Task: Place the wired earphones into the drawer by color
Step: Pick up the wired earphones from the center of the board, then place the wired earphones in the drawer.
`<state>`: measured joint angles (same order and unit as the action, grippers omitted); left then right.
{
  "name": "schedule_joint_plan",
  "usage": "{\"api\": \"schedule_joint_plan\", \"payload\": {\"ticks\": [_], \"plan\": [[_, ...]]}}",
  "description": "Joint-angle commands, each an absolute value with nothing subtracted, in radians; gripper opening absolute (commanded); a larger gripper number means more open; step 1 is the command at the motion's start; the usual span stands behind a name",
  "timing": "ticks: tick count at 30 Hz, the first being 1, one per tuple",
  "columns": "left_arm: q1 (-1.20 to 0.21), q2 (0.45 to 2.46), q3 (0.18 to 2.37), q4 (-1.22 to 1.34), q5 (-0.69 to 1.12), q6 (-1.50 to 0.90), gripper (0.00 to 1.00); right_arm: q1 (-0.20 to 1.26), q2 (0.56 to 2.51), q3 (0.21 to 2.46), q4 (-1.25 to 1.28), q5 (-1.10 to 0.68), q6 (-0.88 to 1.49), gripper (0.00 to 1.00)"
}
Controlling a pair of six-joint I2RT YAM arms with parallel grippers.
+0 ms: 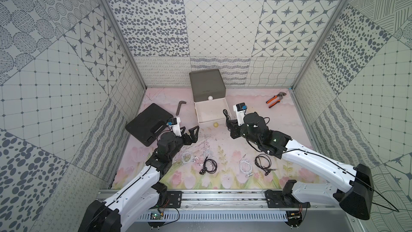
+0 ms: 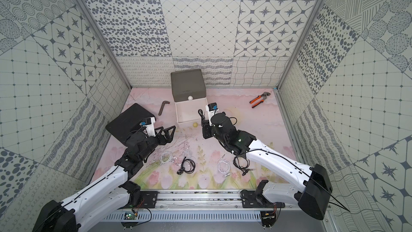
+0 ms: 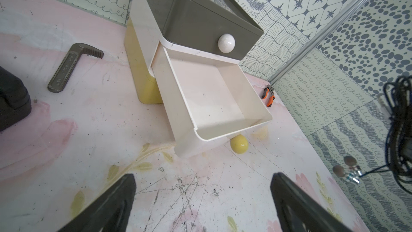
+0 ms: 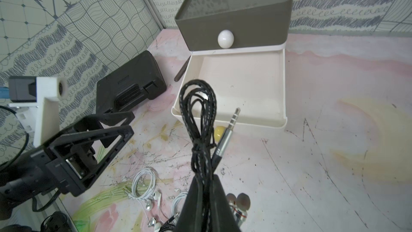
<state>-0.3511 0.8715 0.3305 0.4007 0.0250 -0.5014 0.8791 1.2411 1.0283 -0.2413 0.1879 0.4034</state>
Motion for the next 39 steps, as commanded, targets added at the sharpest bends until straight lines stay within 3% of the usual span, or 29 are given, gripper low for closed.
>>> {"api": "schedule_joint_plan", "payload": {"ticks": [1, 22, 39], "plan": [[-0.352, 0.856, 0.324, 0.393, -0.023, -0.489, 0.99, 0.872, 1.307, 1.095, -0.148, 0.163, 0.334, 0.06], [-0.351, 0.836, 0.32, 0.376, -0.071, -0.471, 0.99, 0.824, 1.787, 1.409, -0.042, 0.038, 0.312, 0.06], [-0.351, 0.842, 0.32, 0.381, -0.067, -0.478, 0.99, 0.79, 1.958, 1.459, -0.012, -0.008, 0.417, 0.07]]}}
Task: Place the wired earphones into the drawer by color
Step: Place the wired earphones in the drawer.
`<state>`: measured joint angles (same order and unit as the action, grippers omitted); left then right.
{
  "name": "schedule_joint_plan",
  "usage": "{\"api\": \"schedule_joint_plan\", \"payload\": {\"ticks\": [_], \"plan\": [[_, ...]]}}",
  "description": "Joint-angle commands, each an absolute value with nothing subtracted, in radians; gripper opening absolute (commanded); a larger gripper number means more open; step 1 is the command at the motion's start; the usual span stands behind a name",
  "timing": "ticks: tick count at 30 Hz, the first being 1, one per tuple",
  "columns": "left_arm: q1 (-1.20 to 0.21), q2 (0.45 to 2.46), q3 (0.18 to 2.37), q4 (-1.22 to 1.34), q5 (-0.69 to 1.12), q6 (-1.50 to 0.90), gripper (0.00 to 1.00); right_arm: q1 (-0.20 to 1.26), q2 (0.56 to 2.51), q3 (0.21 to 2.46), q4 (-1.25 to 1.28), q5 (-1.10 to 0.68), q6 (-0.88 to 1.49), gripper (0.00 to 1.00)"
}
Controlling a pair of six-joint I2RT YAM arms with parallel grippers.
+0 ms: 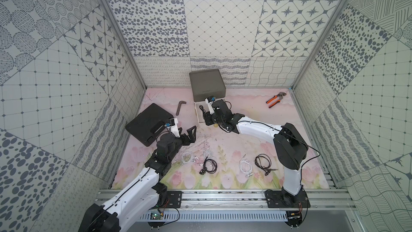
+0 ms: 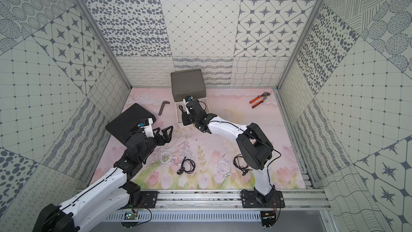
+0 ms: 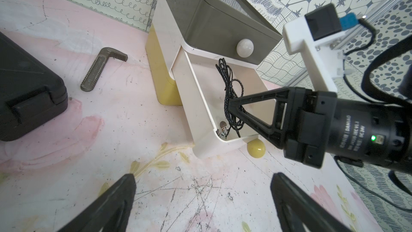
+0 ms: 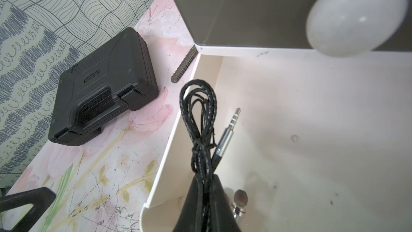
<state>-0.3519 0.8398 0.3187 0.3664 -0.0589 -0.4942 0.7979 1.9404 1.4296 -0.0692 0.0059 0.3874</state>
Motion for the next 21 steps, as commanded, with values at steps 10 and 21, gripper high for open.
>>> {"api": "schedule_joint_plan", "payload": {"ticks": [10, 21], "plan": [[-0.351, 0.846, 0.321, 0.386, -0.06, -0.473, 0.99, 0.782, 1.885, 1.425, -0.011, -0.01, 0.438, 0.52], [-0.353, 0.813, 0.346, 0.347, -0.013, -0.481, 0.99, 0.7, 1.582, 1.166, 0.002, -0.091, 0.511, 0.66]]}}
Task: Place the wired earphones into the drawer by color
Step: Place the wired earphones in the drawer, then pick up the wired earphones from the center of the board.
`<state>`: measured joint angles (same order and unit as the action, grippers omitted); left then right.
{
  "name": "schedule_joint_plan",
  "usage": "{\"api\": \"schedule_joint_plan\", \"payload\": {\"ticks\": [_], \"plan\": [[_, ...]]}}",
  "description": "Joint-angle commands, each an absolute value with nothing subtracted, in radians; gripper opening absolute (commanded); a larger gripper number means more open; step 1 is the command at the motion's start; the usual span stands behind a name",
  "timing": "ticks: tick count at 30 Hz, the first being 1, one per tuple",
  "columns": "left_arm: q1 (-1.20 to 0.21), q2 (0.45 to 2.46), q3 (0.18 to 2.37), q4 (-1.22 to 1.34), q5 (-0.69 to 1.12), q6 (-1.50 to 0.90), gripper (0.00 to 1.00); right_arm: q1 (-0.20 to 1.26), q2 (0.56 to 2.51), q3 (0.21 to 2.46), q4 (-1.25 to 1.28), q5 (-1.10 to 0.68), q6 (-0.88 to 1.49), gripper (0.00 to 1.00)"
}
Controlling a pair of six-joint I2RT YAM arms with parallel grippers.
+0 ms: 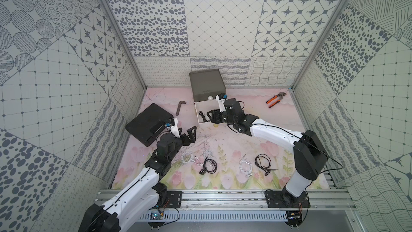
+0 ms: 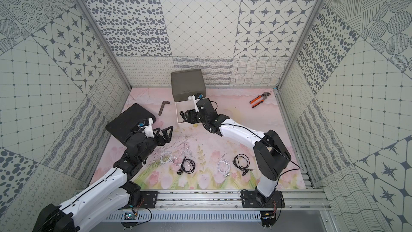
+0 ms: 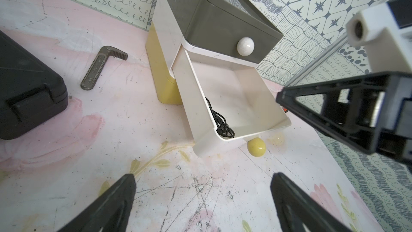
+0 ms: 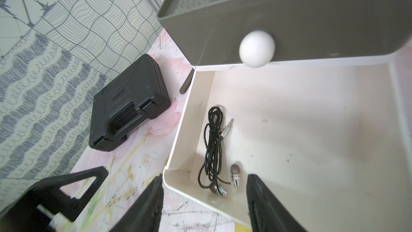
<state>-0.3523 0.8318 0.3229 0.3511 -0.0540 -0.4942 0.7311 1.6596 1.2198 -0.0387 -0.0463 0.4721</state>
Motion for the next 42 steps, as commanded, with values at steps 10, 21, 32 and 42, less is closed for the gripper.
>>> {"api": "schedule_joint_plan", "payload": {"ticks": [10, 21, 32, 42], "plan": [[-0.364, 0.768, 0.473, 0.011, 0.231, -0.581, 0.99, 0.568, 1.265, 0.851, -0.044, -0.095, 0.452, 0.97], [-0.515, 0.721, 0.556, -0.429, 0.213, -0.664, 0.99, 0.511, 1.216, 0.548, 0.205, -0.012, 0.304, 0.97], [-0.771, 0.952, 0.633, -0.581, -0.015, -0.67, 0.97, 0.505, 1.256, 0.503, 0.264, -0.001, 0.341, 0.97], [-0.902, 1.227, 0.715, -0.594, -0.175, -0.66, 0.83, 0.505, 1.14, 0.449, 0.277, 0.092, 0.332, 0.97]]}}
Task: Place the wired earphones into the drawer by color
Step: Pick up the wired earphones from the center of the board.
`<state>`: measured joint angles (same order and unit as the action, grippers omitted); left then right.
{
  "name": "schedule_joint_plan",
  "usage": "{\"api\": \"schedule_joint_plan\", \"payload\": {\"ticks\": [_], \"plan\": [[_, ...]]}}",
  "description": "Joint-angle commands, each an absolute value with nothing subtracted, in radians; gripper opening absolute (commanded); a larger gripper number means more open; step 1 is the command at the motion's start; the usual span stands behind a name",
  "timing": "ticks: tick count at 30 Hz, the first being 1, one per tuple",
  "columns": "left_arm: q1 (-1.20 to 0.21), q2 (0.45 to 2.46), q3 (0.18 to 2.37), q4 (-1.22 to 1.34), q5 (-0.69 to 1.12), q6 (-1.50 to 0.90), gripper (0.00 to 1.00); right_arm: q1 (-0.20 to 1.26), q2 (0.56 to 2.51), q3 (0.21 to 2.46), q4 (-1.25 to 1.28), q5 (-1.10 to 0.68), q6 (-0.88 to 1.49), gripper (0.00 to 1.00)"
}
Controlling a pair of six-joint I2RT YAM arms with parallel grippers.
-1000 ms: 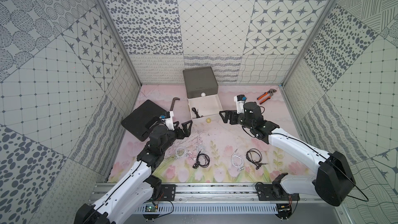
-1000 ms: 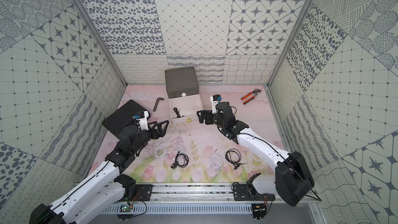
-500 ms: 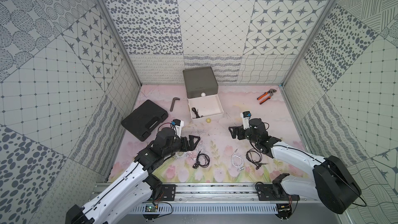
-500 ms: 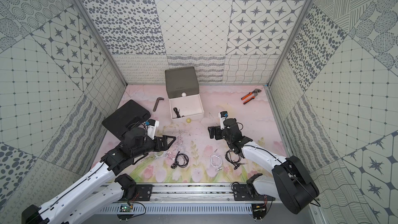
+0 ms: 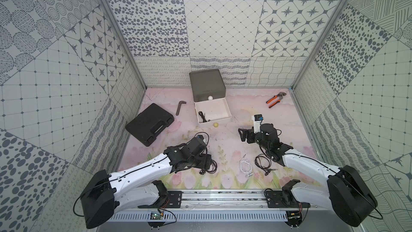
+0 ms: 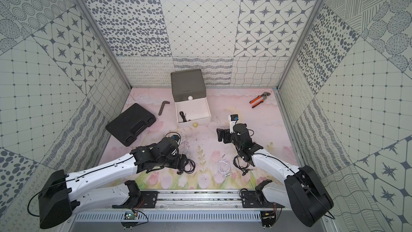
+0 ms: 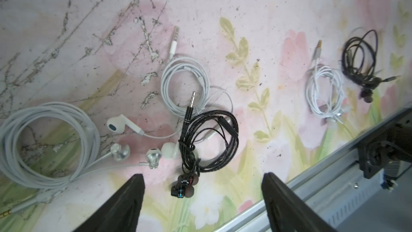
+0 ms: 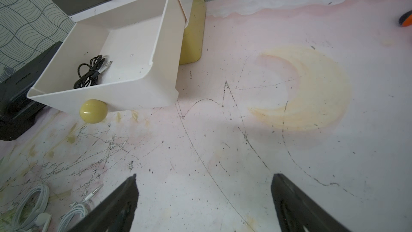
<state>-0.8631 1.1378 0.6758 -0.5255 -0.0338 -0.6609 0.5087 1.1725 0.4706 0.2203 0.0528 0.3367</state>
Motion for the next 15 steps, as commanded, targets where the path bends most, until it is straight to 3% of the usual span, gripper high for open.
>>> {"api": "schedule_joint_plan", "payload": {"ticks": [1, 15], "plan": [[-0.909, 1.246, 0.721, -0.593, -0.184, -0.659, 0.83, 0.506, 1.134, 0.443, 0.282, 0.092, 0.329, 0.97], [-0.962, 1.388, 0.761, -0.583, -0.276, -0.66, 0.52, 0.506, 1.123, 0.431, 0.289, 0.137, 0.35, 0.97]]}}
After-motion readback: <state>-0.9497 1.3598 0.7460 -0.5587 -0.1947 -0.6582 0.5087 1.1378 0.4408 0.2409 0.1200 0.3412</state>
